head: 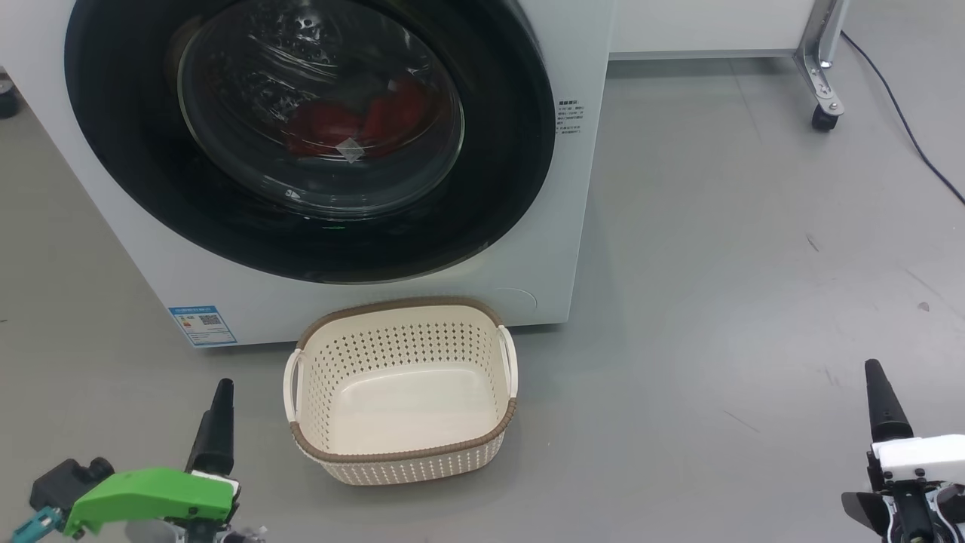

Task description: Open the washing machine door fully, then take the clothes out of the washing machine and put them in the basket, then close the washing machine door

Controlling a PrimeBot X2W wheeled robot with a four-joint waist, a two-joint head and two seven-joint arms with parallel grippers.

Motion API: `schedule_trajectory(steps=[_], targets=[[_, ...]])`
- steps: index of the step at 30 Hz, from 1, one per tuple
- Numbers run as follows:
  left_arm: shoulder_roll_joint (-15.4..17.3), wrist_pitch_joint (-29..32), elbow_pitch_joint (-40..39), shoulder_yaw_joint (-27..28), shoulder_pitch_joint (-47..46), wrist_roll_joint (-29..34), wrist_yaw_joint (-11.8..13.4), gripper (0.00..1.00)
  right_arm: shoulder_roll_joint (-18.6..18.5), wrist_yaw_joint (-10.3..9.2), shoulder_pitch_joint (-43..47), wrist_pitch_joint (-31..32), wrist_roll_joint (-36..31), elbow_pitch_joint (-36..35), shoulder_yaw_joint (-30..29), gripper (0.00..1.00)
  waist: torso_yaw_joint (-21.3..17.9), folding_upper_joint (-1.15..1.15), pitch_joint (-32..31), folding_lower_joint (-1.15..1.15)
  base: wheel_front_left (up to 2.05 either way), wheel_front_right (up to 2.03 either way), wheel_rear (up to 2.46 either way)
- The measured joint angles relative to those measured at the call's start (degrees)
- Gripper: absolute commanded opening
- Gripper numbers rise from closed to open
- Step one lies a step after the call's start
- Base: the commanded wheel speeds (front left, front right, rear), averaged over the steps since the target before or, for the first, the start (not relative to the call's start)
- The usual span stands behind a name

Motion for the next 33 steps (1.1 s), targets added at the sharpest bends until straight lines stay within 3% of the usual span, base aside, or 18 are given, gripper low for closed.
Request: schedule_trajectory(steps=[11,33], targets=[[0.32,-2.0,-1.6,0.02,-1.38,13.57,2.98,1.0,-3.53,-1.88,-0.29,-2.44,-13.07,-0.04,3.2,1.0,0.12,0.0,-0.12,0.0,0.0,0.0,0.0],[0.0,-5.95,-3.33,-5.19,-1.44,36.17,7.49,1.0,-4.5,-4.61,-0.88,-6.66,-32.4,-1.77,8.71,1.0,-0.03,0.0,-0.14,0.0,0.0,0.0,0.0]])
